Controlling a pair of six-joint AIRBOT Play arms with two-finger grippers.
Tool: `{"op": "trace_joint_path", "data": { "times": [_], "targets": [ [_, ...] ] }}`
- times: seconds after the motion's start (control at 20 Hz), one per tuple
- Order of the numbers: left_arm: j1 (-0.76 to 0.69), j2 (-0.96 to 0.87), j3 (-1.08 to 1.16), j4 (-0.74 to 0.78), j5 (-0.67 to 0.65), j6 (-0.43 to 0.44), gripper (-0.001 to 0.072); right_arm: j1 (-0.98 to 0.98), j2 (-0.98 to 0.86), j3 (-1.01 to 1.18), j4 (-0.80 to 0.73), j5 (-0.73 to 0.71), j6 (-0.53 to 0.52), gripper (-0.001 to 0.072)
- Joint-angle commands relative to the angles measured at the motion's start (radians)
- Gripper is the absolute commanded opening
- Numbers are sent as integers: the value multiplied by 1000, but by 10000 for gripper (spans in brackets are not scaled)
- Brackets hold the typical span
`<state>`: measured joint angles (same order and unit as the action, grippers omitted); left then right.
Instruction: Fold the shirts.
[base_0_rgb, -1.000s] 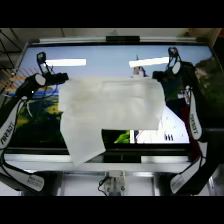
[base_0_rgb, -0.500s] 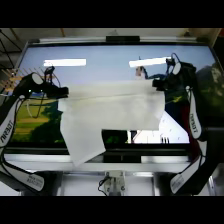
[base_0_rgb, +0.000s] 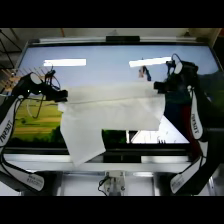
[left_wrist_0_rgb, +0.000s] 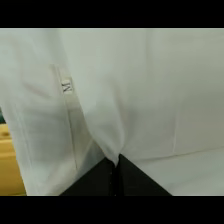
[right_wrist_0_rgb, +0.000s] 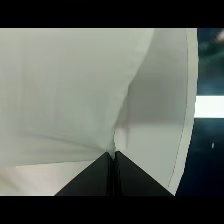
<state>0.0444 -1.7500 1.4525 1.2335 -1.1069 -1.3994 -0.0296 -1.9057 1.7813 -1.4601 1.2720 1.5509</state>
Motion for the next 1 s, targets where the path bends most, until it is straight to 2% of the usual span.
{"op": "trace_joint_path", "data": {
  "times": [0.0,0.05,0.1,0.15,0.2,0.45,0.6,0.7,0.95],
  "targets": [
    [7,-3,1,0,-5,0,28,0,-13,-1,14,53,3,131],
    [7,-3,1,-1,-6,0,80,0,-18,-1,30,53,5,305],
    [7,-2,1,-4,-10,-4,228,0,-15,-1,35,57,4,423],
    [9,2,3,-4,-24,-12,358,0,-8,1,35,76,3,449],
    [14,3,17,-3,-62,-11,409,0,8,2,34,102,0,449],
    [66,47,157,-4,-277,-11,409,-56,142,1,-42,300,-16,449],
    [107,136,104,-5,-341,-21,411,-125,223,-33,-44,406,-21,449],
    [126,226,-63,-38,-334,-10,410,-172,307,-159,-37,398,-20,449],
    [185,478,-602,-166,-146,103,410,-240,519,-517,51,266,-89,449]
  ]
}}
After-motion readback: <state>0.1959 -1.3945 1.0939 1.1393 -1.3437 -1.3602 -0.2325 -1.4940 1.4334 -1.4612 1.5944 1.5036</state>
